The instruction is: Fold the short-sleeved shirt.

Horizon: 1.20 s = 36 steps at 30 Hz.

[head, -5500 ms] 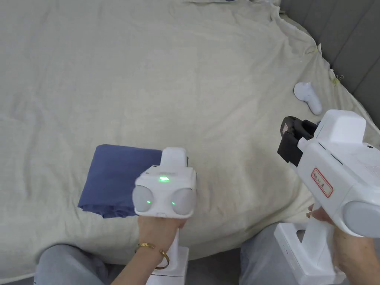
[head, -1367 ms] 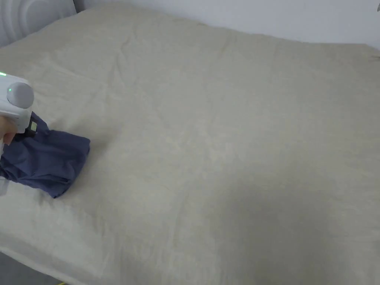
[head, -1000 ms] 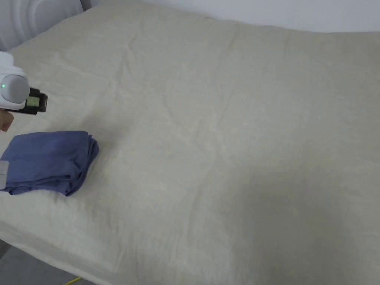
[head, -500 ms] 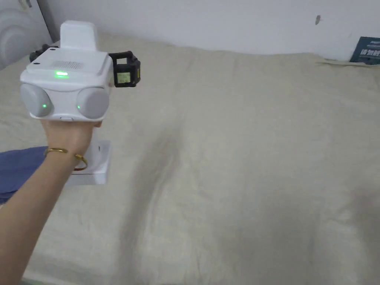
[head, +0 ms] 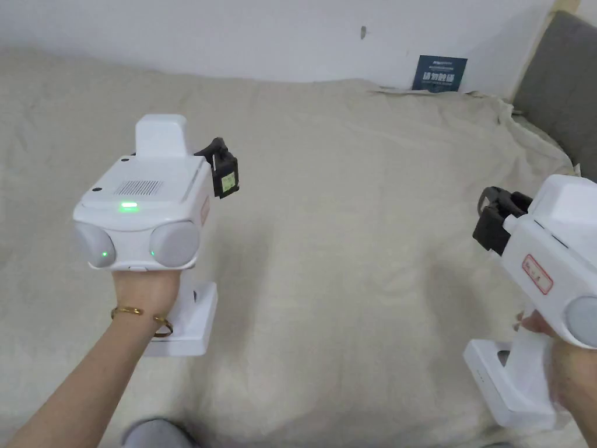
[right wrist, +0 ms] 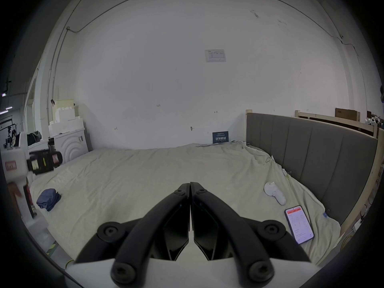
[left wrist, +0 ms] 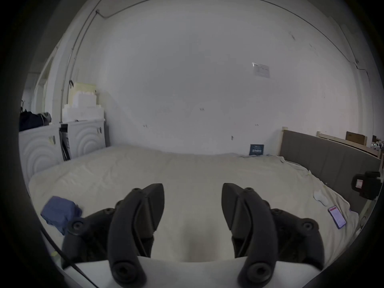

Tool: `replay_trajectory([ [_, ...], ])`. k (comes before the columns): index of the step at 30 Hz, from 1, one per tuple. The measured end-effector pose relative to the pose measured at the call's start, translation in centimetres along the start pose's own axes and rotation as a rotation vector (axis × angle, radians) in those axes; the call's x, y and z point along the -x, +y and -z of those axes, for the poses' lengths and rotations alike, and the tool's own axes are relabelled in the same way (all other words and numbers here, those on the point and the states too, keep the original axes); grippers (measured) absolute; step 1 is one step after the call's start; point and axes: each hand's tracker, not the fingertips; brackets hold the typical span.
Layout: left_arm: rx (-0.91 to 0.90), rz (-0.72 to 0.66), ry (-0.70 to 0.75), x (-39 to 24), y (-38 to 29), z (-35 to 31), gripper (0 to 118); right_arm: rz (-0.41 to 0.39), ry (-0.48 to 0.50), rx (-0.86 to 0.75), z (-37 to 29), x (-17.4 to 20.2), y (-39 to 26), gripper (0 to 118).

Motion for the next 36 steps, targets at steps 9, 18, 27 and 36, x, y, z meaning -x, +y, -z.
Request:
replay_trajectory([
  [9,0.019,-0.002,-0.032,-3.3,-4.9,-1.9,0,-0.011,0.006,-0.002,0.1,-5.2,1.5,0],
  [18,0.004,0.147,-0.070,-5.3,-6.7,-4.5,0,-0.047,-0.013,0.004,-1.9,-5.2,-1.1,0],
  [27,-0.004,0.109,-0.075,-5.2,-6.1,-5.1,0,-0.044,-0.007,0.000,-3.9,-3.8,-1.8,0],
  [36,0.008,0.097,-0.061,-4.7,-6.6,-5.8,0,-0.046,-0.032,-0.009,-4.4,-3.4,-1.4,0],
])
